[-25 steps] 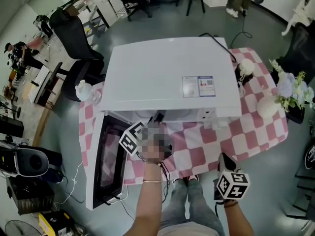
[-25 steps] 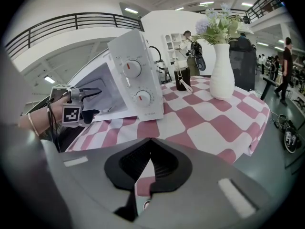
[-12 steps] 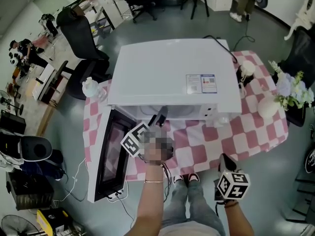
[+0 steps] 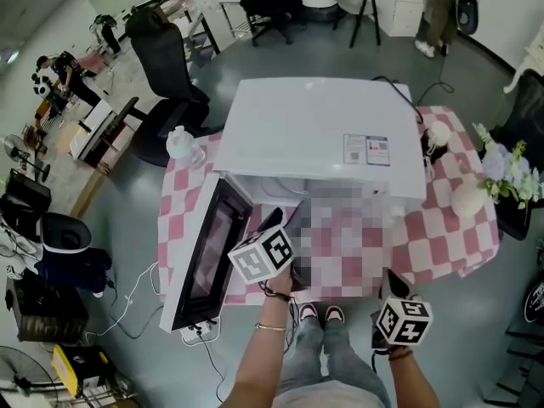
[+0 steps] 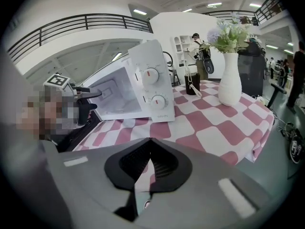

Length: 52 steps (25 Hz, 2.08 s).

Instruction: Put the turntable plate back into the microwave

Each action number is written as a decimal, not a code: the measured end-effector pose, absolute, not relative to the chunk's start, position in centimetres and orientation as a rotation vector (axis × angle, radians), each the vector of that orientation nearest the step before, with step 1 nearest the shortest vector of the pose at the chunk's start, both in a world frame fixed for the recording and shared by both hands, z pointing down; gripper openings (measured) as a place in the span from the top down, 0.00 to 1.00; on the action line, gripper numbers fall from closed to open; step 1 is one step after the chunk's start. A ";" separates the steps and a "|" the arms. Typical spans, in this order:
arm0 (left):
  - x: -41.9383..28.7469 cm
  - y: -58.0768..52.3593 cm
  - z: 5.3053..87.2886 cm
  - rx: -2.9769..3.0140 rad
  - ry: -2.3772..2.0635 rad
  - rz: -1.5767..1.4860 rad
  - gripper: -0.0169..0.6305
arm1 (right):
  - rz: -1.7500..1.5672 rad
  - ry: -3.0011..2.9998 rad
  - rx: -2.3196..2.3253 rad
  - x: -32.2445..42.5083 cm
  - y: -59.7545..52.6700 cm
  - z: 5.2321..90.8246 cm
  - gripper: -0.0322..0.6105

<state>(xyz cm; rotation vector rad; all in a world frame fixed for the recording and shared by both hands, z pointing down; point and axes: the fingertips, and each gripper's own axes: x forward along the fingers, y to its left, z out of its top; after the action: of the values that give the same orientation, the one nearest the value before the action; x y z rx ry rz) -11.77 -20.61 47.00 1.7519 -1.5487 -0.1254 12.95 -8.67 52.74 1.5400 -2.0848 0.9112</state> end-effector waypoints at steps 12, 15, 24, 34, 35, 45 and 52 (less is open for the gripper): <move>-12.5 -14.9 40.9 1.944 -1.719 0.085 0.69 | 0.785 -2.272 1.391 7.4 -11.1 47.8 0.93; -12.9 -13.6 39.9 1.973 -1.776 0.132 0.77 | 0.764 -2.318 1.357 6.0 -11.4 46.4 0.93; -14.4 -11.5 36.4 2.021 -1.883 0.144 0.98 | 0.673 -2.464 1.305 3.0 -12.6 40.7 0.93; -15.5 -11.3 34.5 2.067 -1.899 0.121 0.98 | 0.491 -2.511 1.461 5.9 -14.1 35.1 0.93; -15.6 -11.4 34.4 2.069 -1.902 0.126 0.98 | 0.483 -2.508 1.477 6.3 -14.2 34.8 0.93; -15.2 -11.8 34.6 2.063 -1.886 0.109 0.98 | 0.480 -2.495 1.545 7.6 -14.3 34.3 0.93; -14.7 -11.9 34.9 2.067 -1.874 0.115 0.98 | 0.530 -2.498 1.554 7.7 -14.0 34.4 0.94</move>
<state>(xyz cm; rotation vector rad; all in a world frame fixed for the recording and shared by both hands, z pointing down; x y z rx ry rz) -14.65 -11.90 34.90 2.0666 -1.8735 0.1155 7.75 -13.96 34.44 1.5543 -2.4985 0.5298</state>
